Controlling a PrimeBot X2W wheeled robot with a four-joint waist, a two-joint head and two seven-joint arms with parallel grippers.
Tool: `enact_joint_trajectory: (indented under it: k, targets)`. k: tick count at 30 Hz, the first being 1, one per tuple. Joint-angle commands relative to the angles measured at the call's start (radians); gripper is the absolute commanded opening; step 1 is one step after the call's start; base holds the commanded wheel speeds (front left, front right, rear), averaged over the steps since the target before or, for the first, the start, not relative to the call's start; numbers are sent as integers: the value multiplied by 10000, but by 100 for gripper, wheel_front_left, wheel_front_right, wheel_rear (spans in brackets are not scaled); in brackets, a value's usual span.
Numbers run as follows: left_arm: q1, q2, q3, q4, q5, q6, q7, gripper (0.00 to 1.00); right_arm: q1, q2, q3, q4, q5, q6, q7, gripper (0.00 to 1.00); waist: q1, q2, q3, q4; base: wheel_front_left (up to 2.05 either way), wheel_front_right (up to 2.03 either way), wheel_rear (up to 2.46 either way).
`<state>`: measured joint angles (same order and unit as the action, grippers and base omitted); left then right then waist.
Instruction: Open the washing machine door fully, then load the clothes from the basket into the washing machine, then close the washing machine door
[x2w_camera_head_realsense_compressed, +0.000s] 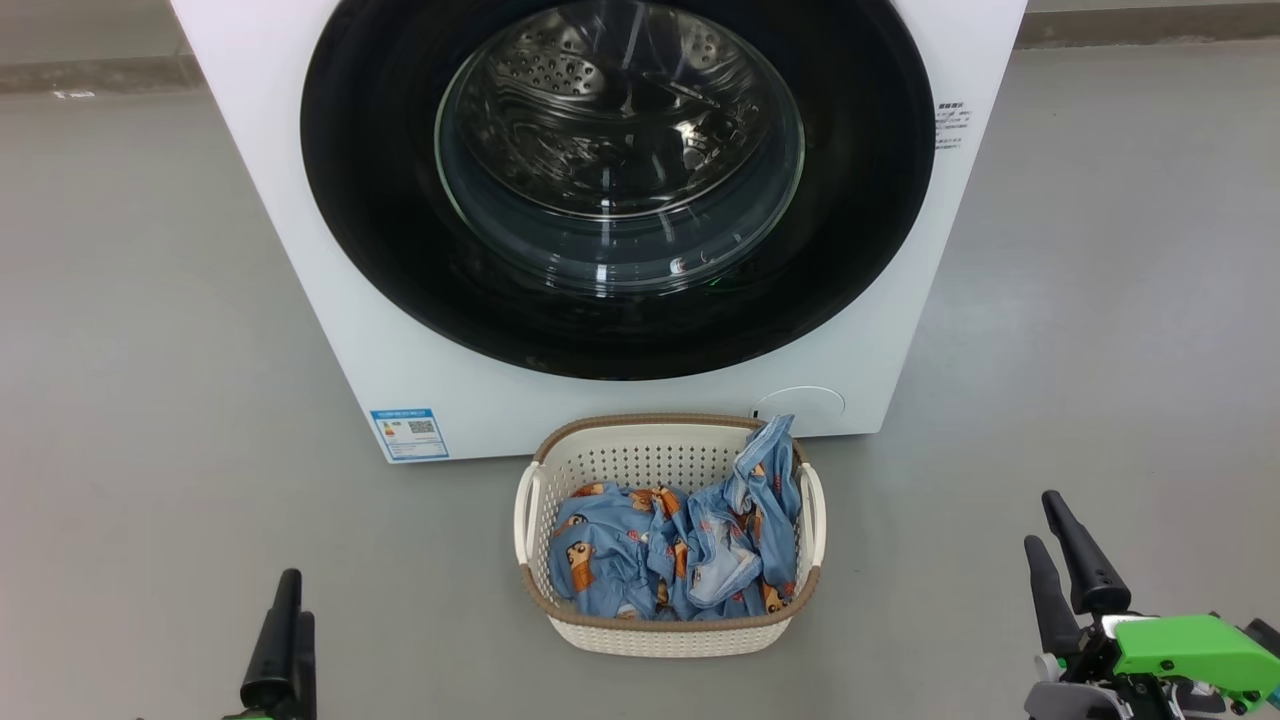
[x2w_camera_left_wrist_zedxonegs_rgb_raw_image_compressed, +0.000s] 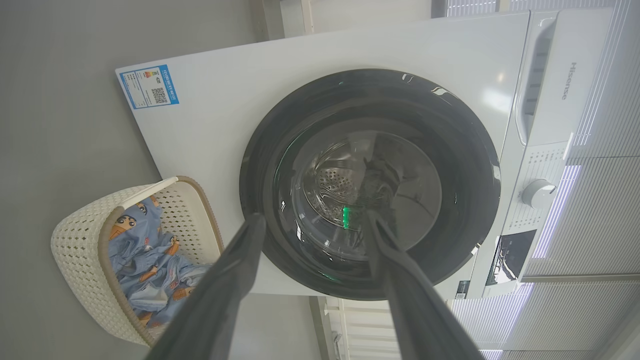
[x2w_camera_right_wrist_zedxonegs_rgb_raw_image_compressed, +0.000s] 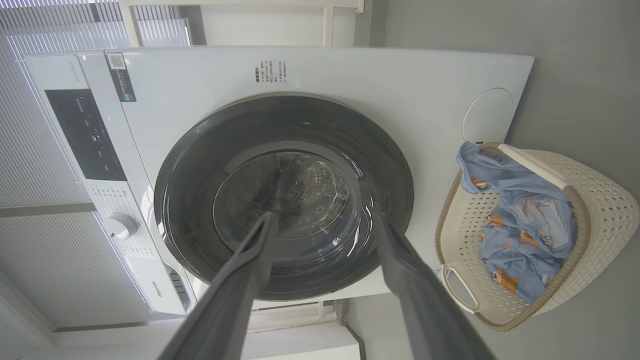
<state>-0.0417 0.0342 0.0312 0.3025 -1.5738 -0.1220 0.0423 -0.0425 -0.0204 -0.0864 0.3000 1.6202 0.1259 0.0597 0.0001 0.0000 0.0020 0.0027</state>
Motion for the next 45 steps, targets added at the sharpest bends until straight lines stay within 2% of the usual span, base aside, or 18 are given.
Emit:
enact_joint_trajectory:
  k: [1,12,26,45]
  targets:
    - [-455,94,-16,-331,145,-20,-128,100,-573,-115,149,-354,-40,22,-99,100,-1,0,0,1,0,0,0]
    - [-601,155,-221,-422,771,-27,-427,100,-743,-248,532,-521,-530,25,-463,100,-1,0,-7,7,0,0,0]
    - [-797,198,-434,-467,2199,2,-840,100,-1048,-626,1322,-578,-1731,29,-999,100,-1,0,-39,39,0,0,0]
    - [-1073,292,-759,-366,5046,258,-1400,100,-1401,-742,1678,-173,-5235,34,-1565,100,-1,0,-82,103,0,0,0]
